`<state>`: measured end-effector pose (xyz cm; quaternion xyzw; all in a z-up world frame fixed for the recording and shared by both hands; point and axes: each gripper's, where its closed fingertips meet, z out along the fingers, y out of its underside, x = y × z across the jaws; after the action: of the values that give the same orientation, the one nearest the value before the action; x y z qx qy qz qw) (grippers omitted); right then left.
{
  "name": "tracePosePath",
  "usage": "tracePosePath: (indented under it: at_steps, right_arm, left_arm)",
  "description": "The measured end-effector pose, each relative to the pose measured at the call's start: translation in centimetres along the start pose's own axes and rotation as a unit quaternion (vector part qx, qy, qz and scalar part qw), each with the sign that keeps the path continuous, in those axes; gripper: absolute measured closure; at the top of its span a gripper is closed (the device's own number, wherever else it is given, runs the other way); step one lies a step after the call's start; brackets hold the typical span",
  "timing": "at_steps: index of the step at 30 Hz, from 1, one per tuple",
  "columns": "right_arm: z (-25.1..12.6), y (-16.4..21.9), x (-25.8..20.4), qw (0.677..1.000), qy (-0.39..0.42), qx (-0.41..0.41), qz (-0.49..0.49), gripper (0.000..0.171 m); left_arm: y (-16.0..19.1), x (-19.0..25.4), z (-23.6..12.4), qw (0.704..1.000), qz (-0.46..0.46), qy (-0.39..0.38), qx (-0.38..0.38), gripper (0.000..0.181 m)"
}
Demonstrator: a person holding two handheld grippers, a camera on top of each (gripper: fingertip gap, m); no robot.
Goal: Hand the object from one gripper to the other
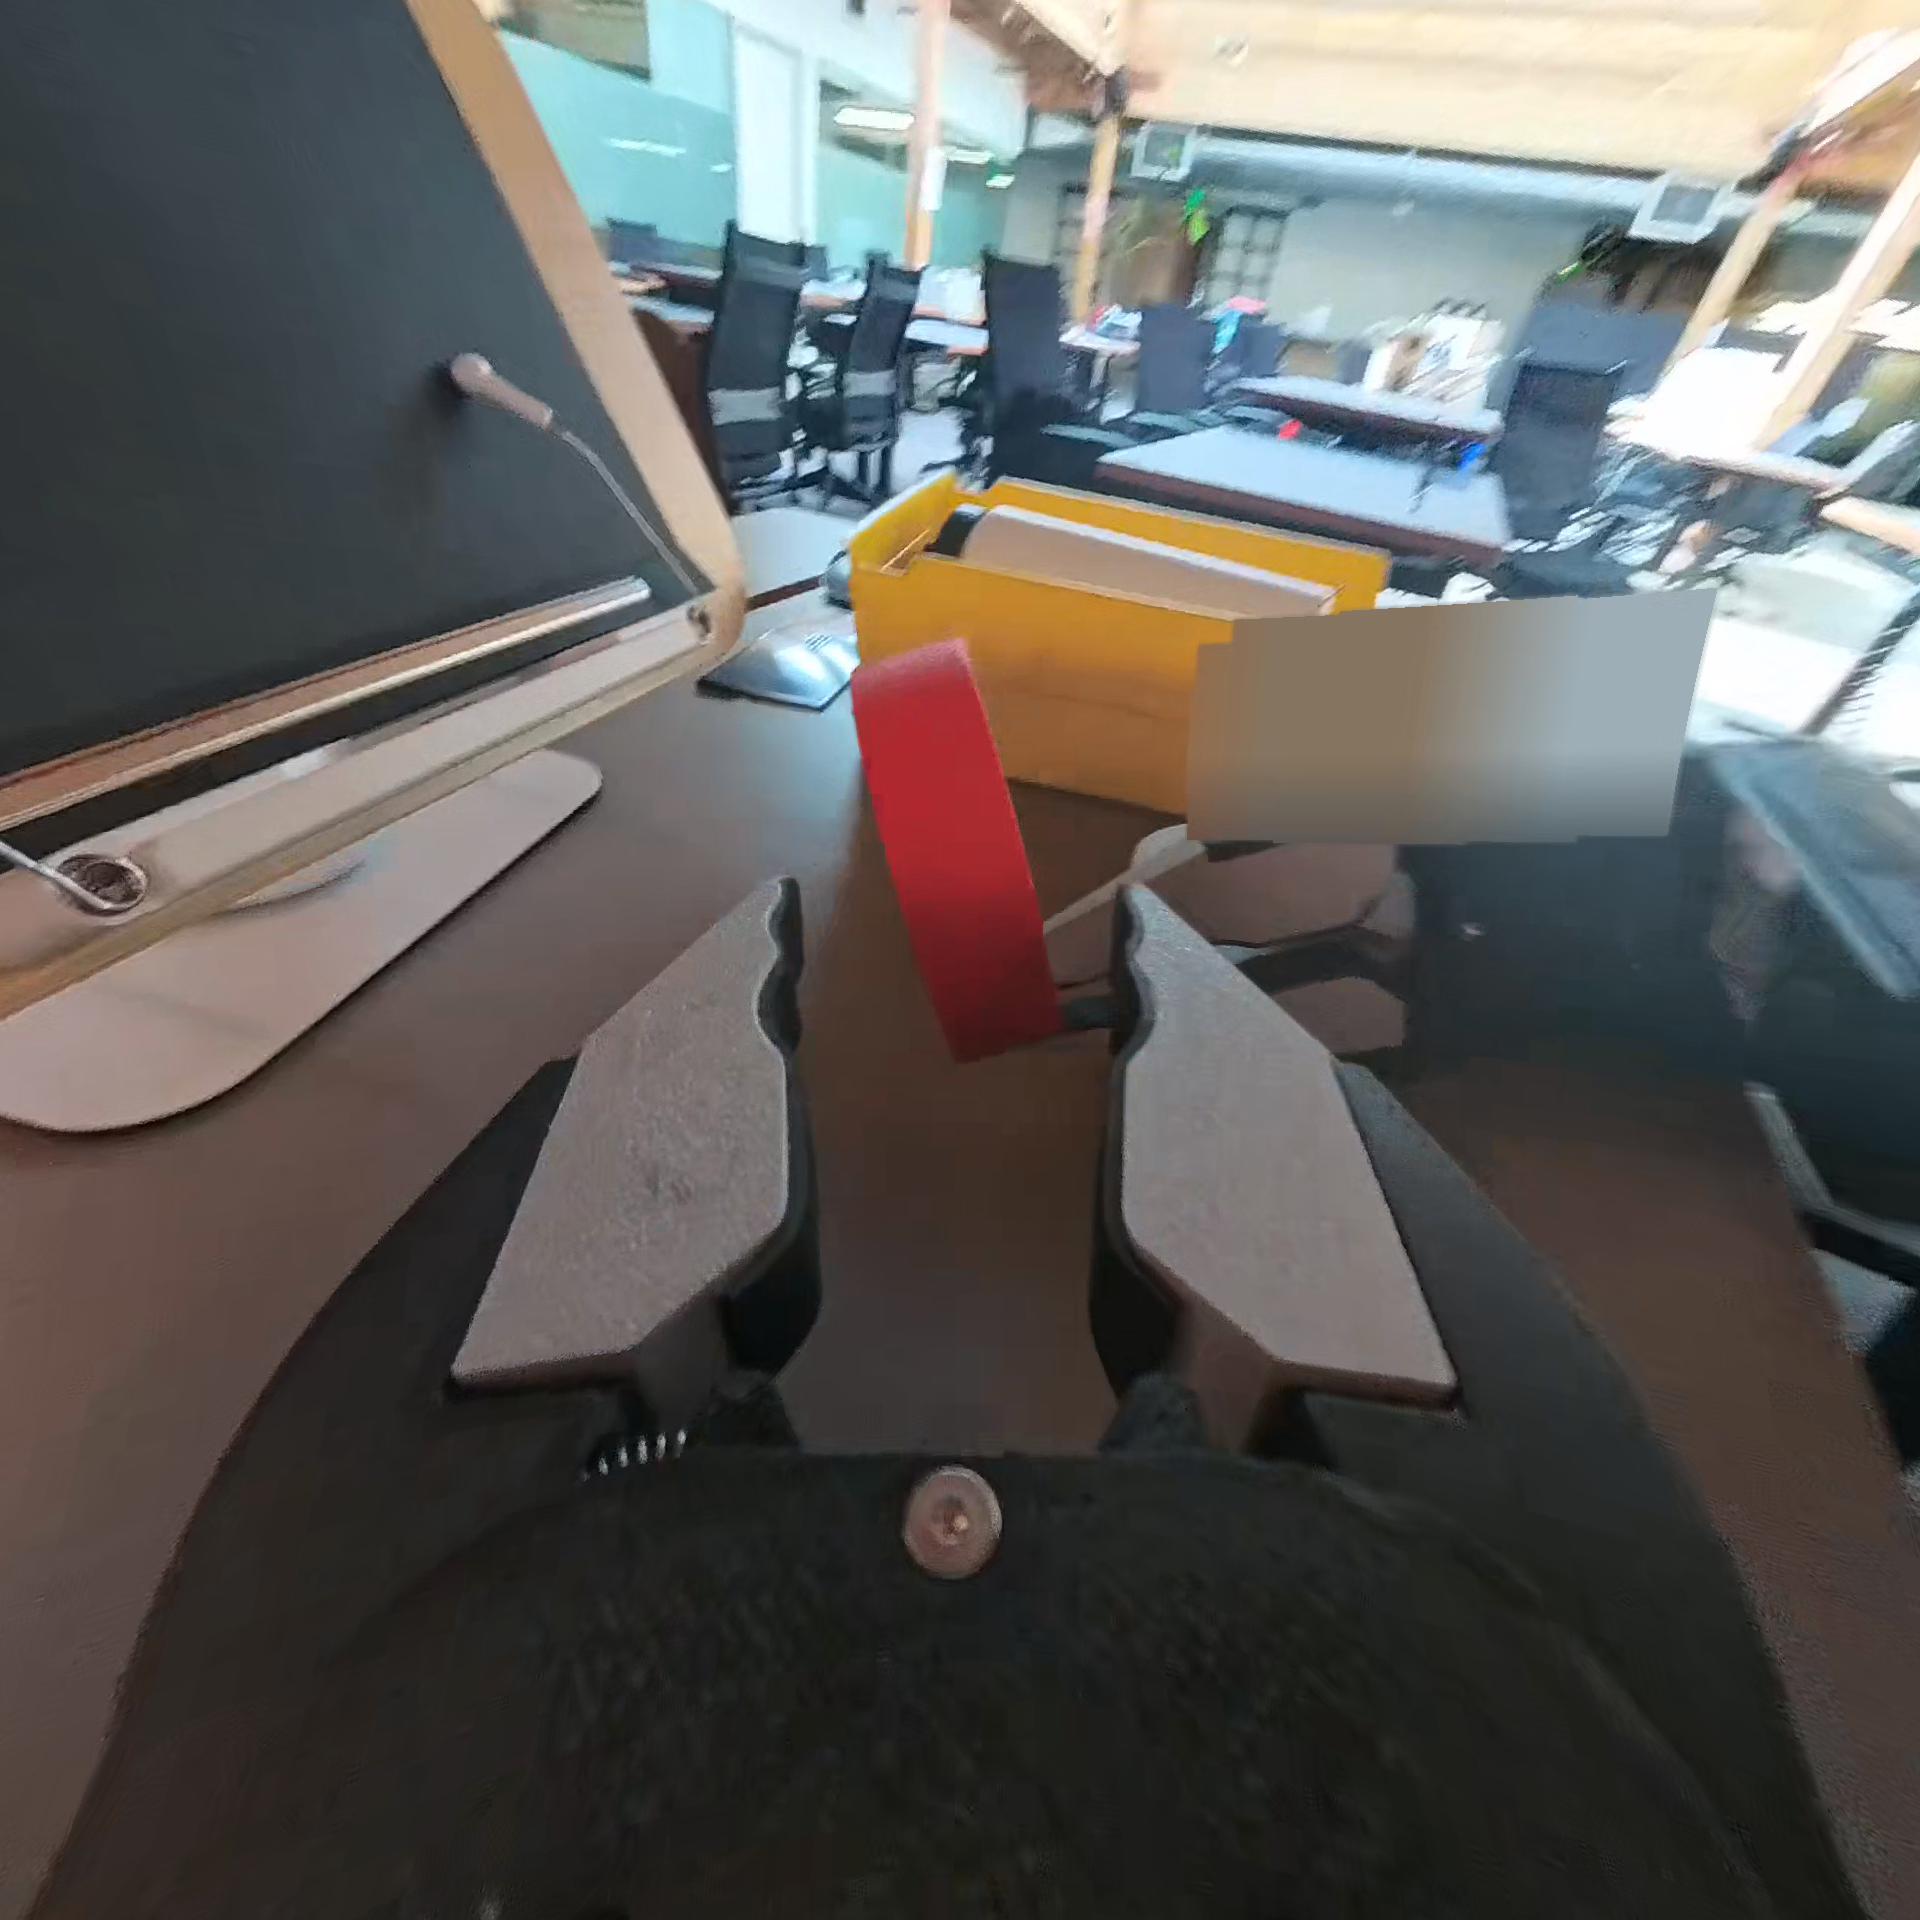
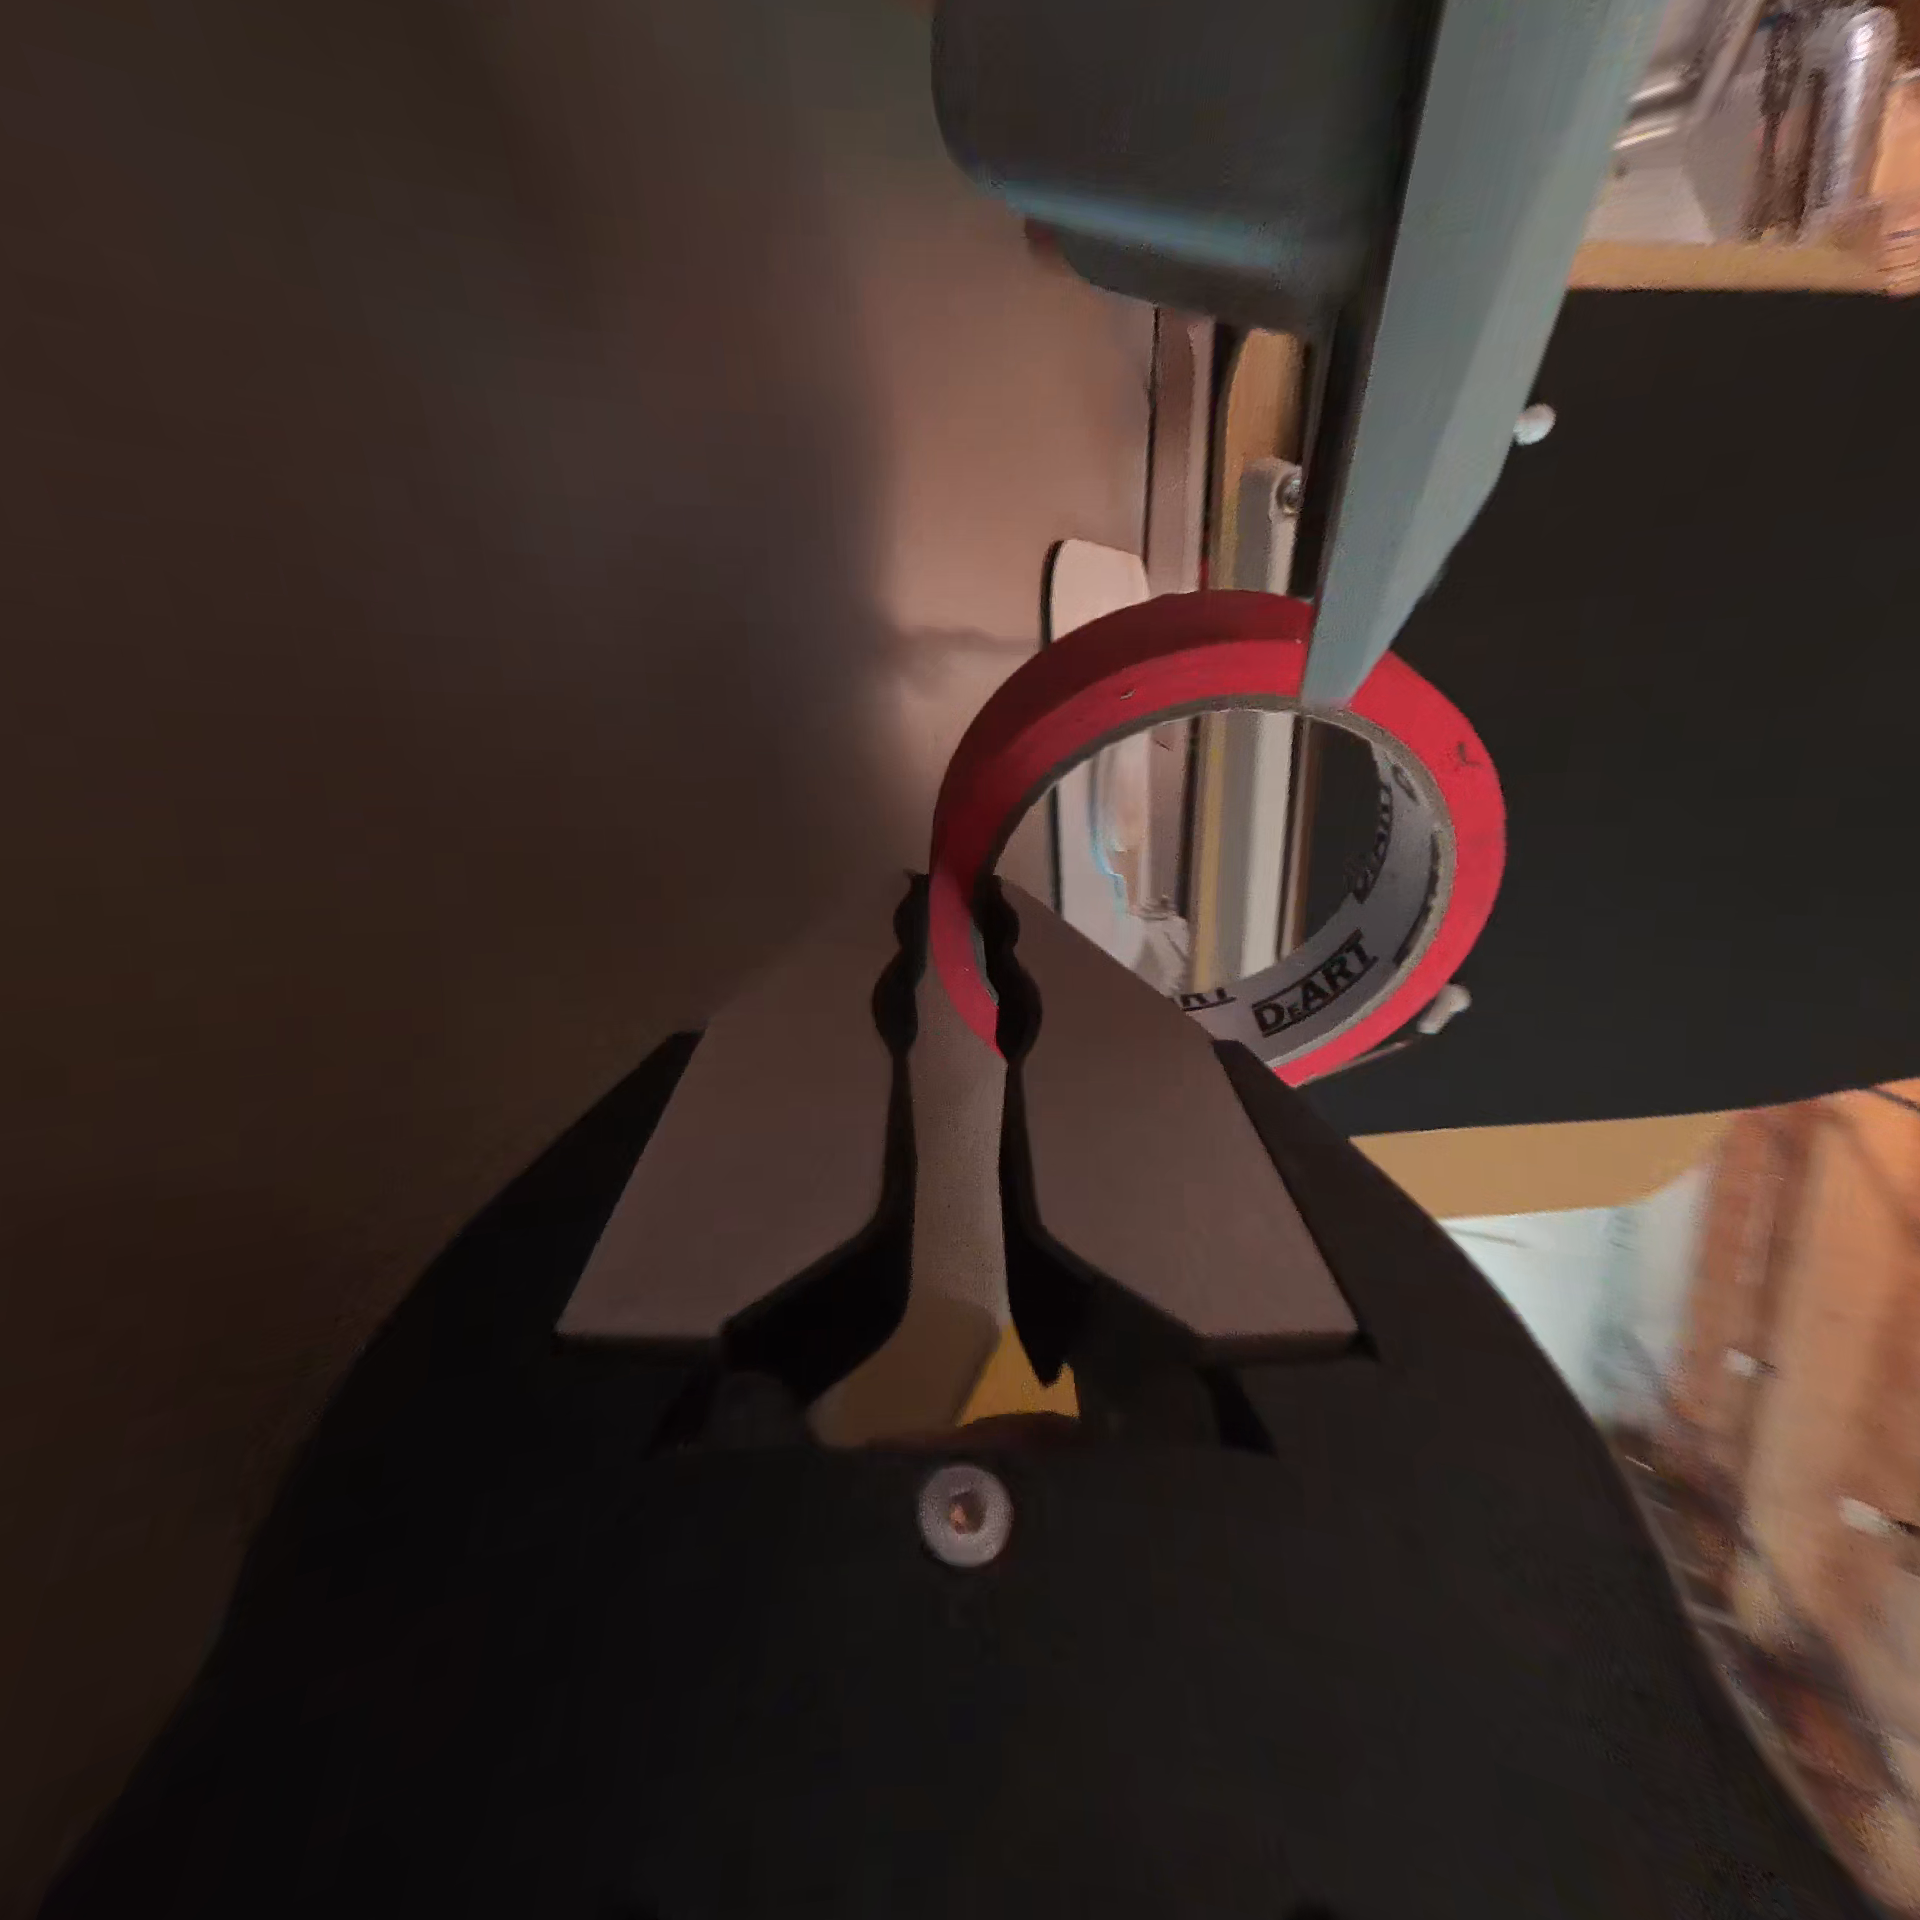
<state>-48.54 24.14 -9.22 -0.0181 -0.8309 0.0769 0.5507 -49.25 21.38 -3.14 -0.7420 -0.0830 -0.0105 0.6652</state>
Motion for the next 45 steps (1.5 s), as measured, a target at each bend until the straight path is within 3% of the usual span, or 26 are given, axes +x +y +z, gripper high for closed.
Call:
tracePosePath:
  at_steps: [3, 4, 6, 9, 12, 16, 18, 22, 24, 25, 27, 30, 32, 33, 35, 38, 40, 43, 45]
  right_arm:
    - [0.1, -0.5, 0.7, 0.995, 0.059, -0.042, -0.062, 0.164]
    - [0.1, -0.8, 0.7, 0.994, 0.067, -0.046, -0.072, 0.164]
    - [0.3, -1.2, 0.4, 0.995, 0.063, -0.043, -0.058, 0.163]
    - [-0.3, -2.7, 0.2, 0.998, 0.015, 0.035, 0.049, 0.163]
    - [-2.5, -3.7, 2.3, 0.965, -0.037, 0.155, 0.207, 0.162]
    - [-3.0, 0.4, 6.0, 0.891, -0.070, 0.190, 0.406, 0.158]
    - [-2.8, 1.3, 5.8, 0.839, -0.132, 0.209, 0.484, 0.137]
    - [-4.5, -1.1, 5.9, 0.695, -0.276, 0.316, 0.584, 0.106]
    - [-6.8, -2.8, 6.7, 0.613, -0.343, 0.391, 0.595, 0.103]
    - [-7.6, -3.3, 7.1, 0.583, -0.360, 0.415, 0.599, 0.105]
    - [-7.7, -3.5, 7.3, 0.565, -0.366, 0.423, 0.607, 0.108]
    - [-7.8, -4.1, 6.7, 0.580, -0.371, 0.424, 0.589, 0.110]
    - [-7.9, -4.6, 5.8, 0.602, -0.380, 0.416, 0.566, 0.133]
    - [-7.7, -4.7, 5.4, 0.621, -0.377, 0.406, 0.554, 0.145]
    - [-7.2, -4.5, 5.0, 0.672, -0.347, 0.383, 0.530, 0.145]
    - [-6.1, -3.4, 5.7, 0.742, -0.263, 0.348, 0.509, 0.145]
    - [-5.0, -1.8, 6.3, 0.802, -0.184, 0.292, 0.488, 0.146]
    - [-3.6, 3.4, 8.6, 0.910, 0.026, 0.134, 0.391, 0.146]
    - [-4.7, 6.0, 10.8, 0.935, 0.157, 0.054, 0.313, 0.145]
  left_arm:
    - [1.3, -0.8, 0.7, 0.998, 0.012, -0.044, -0.032, 0.136]
    - [1.4, -0.3, 0.8, 0.999, 0.023, -0.032, -0.033, 0.150]
    - [1.3, -0.1, 0.7, 0.998, 0.048, -0.024, -0.038, 0.153]
    - [0.5, 0.4, 0.3, 0.999, 0.039, 0.008, -0.023, 0.155]
    - [-1.3, -1.2, -1.1, 0.999, -0.026, 0.009, 0.026, 0.156]
    - [-3.8, -2.4, -3.3, 0.987, -0.104, 0.055, 0.107, 0.156]
    - [-5.2, -2.2, -4.1, 0.975, -0.137, 0.090, 0.152, 0.156]
    - [-6.5, 0.3, -4.8, 0.952, -0.168, 0.177, 0.183, 0.156]
    - [-6.4, 1.1, -4.5, 0.953, -0.156, 0.185, 0.181, 0.156]
    - [-6.2, 1.6, -4.3, 0.954, -0.150, 0.192, 0.175, 0.156]
    - [-6.1, 2.6, -4.2, 0.950, -0.147, 0.216, 0.171, 0.156]
    - [-5.9, 3.7, -3.8, 0.940, -0.161, 0.242, 0.176, 0.155]
    - [-5.5, 4.1, -3.3, 0.941, -0.163, 0.245, 0.169, 0.155]
    - [-5.3, 4.5, -3.1, 0.941, -0.161, 0.249, 0.163, 0.156]
    - [-5.3, 4.4, -2.9, 0.943, -0.165, 0.239, 0.161, 0.155]
    - [-4.5, 2.4, -2.2, 0.966, -0.147, 0.163, 0.140, 0.146]
    - [-3.5, 0.4, -1.7, 0.984, -0.098, 0.078, 0.123, 0.144]
    - [-2.4, -1.0, -1.5, 0.996, -0.021, -0.003, 0.088, 0.144]
    - [-2.0, -0.8, -1.2, 0.997, -0.001, -0.017, 0.075, 0.150]
